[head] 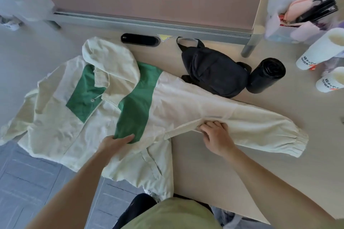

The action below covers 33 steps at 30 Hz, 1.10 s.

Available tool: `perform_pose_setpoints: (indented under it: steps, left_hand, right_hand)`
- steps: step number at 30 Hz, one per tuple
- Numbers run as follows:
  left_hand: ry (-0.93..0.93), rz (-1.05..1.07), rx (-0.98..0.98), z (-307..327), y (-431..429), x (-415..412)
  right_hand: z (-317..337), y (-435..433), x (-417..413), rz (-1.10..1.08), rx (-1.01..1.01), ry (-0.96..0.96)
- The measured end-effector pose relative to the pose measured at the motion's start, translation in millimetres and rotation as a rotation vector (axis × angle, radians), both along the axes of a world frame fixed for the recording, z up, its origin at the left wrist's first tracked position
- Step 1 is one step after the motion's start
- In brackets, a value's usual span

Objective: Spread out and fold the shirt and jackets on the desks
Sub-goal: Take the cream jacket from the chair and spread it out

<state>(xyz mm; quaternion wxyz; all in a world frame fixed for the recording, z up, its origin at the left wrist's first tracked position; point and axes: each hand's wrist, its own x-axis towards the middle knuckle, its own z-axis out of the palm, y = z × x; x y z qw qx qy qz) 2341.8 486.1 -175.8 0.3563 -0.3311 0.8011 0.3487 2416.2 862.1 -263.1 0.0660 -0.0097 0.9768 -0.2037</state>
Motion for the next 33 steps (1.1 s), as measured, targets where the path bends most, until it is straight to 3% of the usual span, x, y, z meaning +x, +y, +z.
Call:
perform_pose_setpoints:
  steps: [4,7,10,13,15,18,20,28,30,33]
  left_hand:
    - [-0.331,-0.074,0.360,17.5,-22.6,12.2]
    - [-0.259,-0.031,0.568,36.1,-30.5,10.8]
    - [-0.135,0.027,0.775,58.8,-31.2,8.3]
    - [-0.132,0.023,0.828,56.8,-36.1,26.7]
    - [-0.177,0.022,0.818,41.3,-41.2,46.9]
    - [-0.122,0.058,0.790,25.2,-45.2,71.8]
    - [-0.043,0.084,0.841,22.0,-47.5,80.7]
    - [0.320,0.138,0.993,35.5,-80.0,66.8]
    - [0.427,0.092,0.872,33.7,-88.1,56.7]
    - [0.494,-0.188,0.491,23.9,-92.6,52.8]
  right_hand:
    - [0.8,9.2,4.0,0.045,0.081,-0.029]
    - [9.9,5.5,-2.6,0.002,0.222,-0.116]
    - [25.9,-20.3,-3.6,-0.212,0.372,-0.208]
    - [43.6,-62.6,6.2,-0.489,0.252,-0.227]
    - [50.6,-94.9,15.0,-0.513,-0.033,-0.256]
    - [53.6,-148.2,26.8,-0.490,-0.607,-0.514]
    - [45.4,-178.3,32.0,-0.531,-0.811,-0.545]
    - [53.0,-214.5,56.7,-0.803,-0.782,-0.191]
    - [63.3,-212.0,78.3,-0.800,-0.741,-0.199]
    - [72.5,-211.7,107.2,-0.683,-0.791,-0.504]
